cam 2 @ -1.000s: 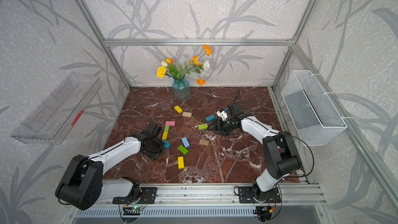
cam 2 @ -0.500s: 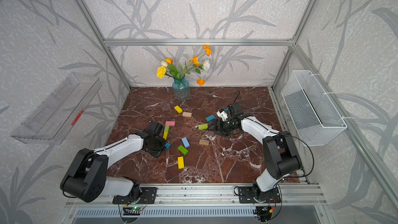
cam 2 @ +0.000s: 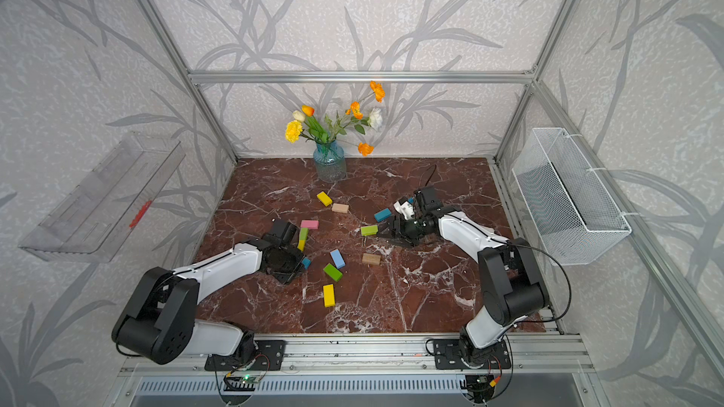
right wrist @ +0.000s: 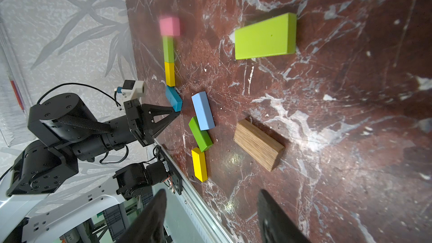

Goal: Assemble the letter c with building blocks
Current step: Adjust the building block at the center of the board.

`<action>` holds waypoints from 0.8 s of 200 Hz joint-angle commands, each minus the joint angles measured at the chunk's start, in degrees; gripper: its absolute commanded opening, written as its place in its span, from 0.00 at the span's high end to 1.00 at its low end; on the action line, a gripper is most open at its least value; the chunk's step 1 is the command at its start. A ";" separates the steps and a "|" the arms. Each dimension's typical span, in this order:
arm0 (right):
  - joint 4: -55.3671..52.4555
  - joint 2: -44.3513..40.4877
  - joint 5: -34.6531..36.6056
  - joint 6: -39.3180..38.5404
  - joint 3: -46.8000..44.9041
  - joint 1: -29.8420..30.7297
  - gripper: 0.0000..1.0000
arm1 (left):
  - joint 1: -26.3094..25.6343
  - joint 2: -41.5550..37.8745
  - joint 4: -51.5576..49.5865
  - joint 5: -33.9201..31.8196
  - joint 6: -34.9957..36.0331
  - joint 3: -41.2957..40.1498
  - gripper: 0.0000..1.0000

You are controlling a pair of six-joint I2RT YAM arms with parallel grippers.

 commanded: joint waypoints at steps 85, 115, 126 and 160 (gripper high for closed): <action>0.38 -0.73 -0.79 -0.44 -0.92 -0.18 0.39 | -0.17 0.98 0.61 -0.83 -0.47 1.55 1.00; 0.34 -0.93 -0.81 -0.54 -1.00 -0.18 0.39 | -0.17 1.07 -0.16 -1.49 -0.03 2.38 1.00; 0.24 -0.91 -0.77 -0.68 -1.00 -0.18 0.39 | -0.17 1.06 -0.30 -1.53 0.06 2.49 1.00; 0.22 -0.97 -0.66 -0.70 -1.13 -0.22 0.39 | -0.17 0.47 -1.28 -1.01 0.54 2.65 1.00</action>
